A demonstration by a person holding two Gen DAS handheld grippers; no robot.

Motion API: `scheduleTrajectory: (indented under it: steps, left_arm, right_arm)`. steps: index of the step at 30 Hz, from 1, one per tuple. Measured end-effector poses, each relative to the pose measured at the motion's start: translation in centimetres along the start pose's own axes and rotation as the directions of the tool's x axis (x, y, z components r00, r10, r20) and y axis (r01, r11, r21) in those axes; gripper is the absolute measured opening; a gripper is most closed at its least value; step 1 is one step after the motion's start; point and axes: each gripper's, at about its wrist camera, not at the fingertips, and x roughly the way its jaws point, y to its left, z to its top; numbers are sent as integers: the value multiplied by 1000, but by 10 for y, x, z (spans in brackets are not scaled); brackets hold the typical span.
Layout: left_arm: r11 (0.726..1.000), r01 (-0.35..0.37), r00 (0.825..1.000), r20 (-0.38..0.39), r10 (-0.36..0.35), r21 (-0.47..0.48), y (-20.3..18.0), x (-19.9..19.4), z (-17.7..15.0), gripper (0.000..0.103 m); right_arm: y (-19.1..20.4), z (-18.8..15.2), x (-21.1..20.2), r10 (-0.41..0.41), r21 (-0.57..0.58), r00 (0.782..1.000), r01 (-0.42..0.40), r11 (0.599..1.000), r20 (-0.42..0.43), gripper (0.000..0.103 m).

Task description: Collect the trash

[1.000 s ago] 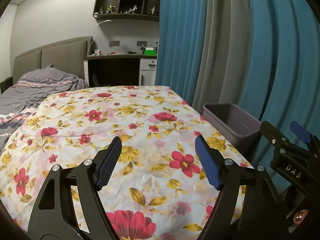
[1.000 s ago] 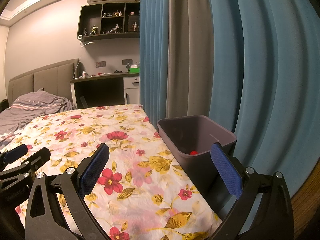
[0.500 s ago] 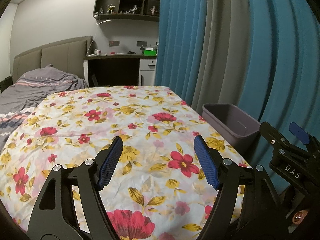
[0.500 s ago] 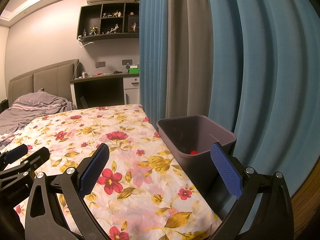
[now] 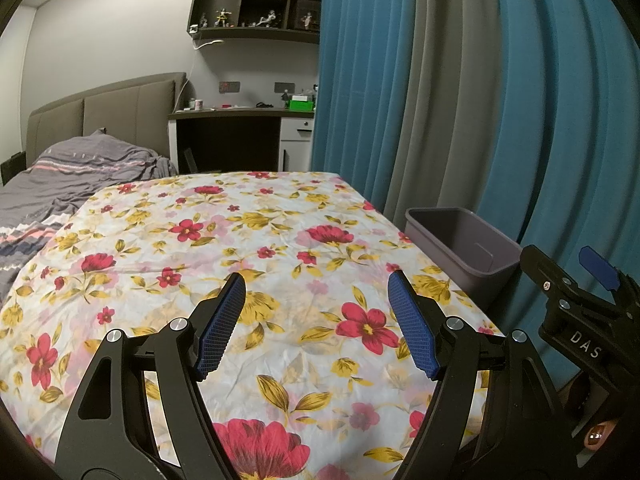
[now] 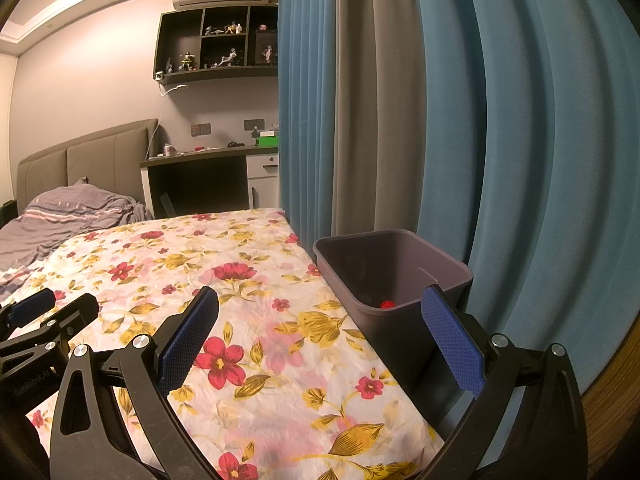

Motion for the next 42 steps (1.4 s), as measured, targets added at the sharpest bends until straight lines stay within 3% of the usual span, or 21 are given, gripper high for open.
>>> scheduleTrajectory:
  steps: [42]
  left_arm:
    - [1000,1,1000,-1,-1,1,0,1,1,72]
  right_arm:
    - [1,1,1,0,6,1000,0,1000,-2,98]
